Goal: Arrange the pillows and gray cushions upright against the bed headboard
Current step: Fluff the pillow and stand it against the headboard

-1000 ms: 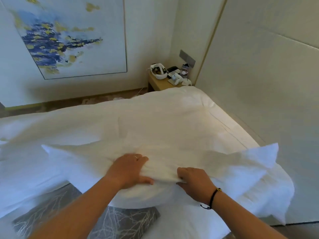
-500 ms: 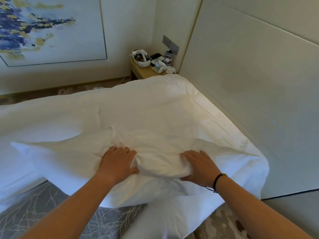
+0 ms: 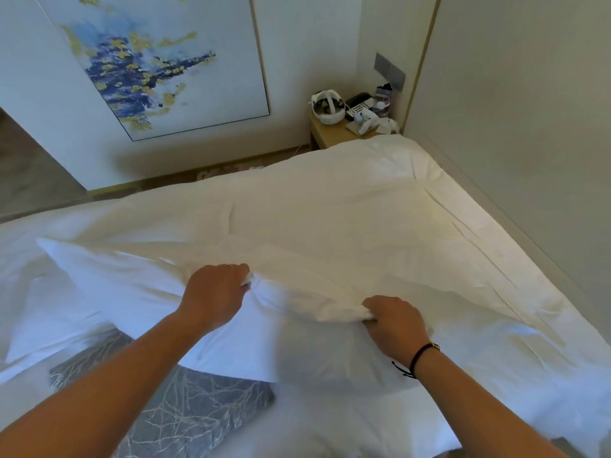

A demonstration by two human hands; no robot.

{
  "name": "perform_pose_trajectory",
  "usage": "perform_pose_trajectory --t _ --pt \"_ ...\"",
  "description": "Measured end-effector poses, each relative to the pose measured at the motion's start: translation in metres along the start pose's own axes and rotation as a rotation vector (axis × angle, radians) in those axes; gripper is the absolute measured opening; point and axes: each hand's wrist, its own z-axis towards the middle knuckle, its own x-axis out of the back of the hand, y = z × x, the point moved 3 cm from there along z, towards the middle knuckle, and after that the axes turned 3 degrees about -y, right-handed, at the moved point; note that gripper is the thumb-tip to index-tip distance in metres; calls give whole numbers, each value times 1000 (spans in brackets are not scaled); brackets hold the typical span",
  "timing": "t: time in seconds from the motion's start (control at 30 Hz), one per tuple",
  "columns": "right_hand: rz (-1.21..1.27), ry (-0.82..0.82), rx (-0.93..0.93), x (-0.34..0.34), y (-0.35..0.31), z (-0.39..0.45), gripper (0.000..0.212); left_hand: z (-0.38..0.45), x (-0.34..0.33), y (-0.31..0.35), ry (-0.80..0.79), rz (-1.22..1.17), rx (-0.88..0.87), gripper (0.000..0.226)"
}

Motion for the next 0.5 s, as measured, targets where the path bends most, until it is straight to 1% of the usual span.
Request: perform_pose_trajectory --t 0.13,0.2,0.3,0.4,0.5 --pt "164 120 61 69 35 -2 16 33 48 50 57 19 37 13" --pt "237 167 65 101 55 -9 18 45 69 75 102 27 19 15" --pt "275 227 64 139 89 -21 24 60 86 112 145 -1 -39 16" --pt "231 254 17 160 125 -35 20 70 81 148 149 -66 -96 16" --pt "117 211 -76 156 158 -50 14 78 46 180 43 -135 -123 20"
